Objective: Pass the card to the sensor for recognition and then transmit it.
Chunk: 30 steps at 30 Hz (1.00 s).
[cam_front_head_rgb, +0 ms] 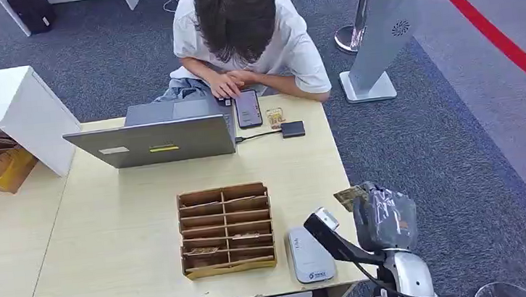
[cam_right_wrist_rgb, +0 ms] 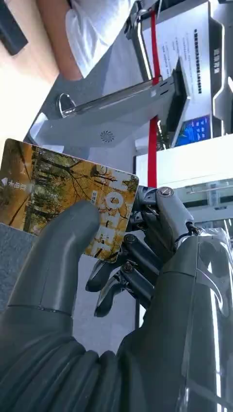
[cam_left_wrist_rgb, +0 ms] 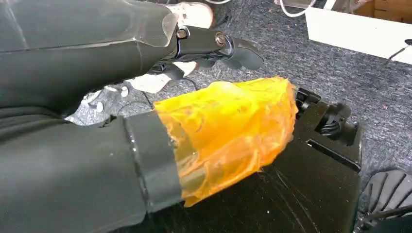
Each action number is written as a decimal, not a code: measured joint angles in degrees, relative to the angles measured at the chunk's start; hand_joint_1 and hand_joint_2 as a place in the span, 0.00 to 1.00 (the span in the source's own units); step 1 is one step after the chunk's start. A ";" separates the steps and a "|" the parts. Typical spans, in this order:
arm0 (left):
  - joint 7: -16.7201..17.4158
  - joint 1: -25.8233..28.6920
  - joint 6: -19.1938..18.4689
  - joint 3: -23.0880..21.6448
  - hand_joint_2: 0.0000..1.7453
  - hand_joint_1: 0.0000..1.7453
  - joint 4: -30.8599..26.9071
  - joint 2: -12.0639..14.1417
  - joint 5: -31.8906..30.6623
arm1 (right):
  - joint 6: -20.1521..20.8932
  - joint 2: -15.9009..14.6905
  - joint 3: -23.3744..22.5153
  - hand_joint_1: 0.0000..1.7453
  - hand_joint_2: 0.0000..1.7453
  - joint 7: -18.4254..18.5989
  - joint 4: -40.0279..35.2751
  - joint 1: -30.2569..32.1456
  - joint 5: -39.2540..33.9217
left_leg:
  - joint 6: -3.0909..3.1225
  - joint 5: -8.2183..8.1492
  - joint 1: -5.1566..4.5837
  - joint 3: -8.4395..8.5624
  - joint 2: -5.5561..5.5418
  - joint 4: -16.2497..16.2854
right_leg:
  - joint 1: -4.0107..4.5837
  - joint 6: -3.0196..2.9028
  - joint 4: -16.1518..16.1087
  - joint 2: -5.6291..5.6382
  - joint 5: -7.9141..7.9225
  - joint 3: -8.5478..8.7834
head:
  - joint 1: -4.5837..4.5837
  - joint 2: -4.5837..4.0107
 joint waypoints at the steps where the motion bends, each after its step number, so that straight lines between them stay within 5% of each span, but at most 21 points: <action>1: -0.04 0.00 0.00 0.00 0.00 0.00 0.11 0.00 0.00 | -0.31 0.02 -0.02 1.00 1.00 -0.39 -0.20 0.08 0.07 | 0.00 0.00 0.00 0.00 0.00 0.00 | 0.00 0.00 0.00 0.00 0.00 0.00 | 0.00 0.02; 16: -1.20 -1.79 -3.34 0.00 0.00 0.00 1.46 -0.26 0.59 | -7.45 0.96 1.18 1.00 1.00 -9.90 -9.44 -0.15 -3.15 | -0.01 0.05 0.00 -0.01 0.00 0.00 | 0.00 -0.01 0.00 0.00 0.05 0.00 | 0.00 0.02; 30: -1.38 -2.11 -3.67 0.00 0.00 0.00 1.57 -0.26 -0.20 | -9.16 0.94 7.08 1.00 1.00 -12.85 -13.70 -2.42 -3.83 | 0.00 0.08 0.00 -0.01 0.00 0.00 | 0.00 -0.01 0.01 0.00 0.06 0.00 | 0.00 0.02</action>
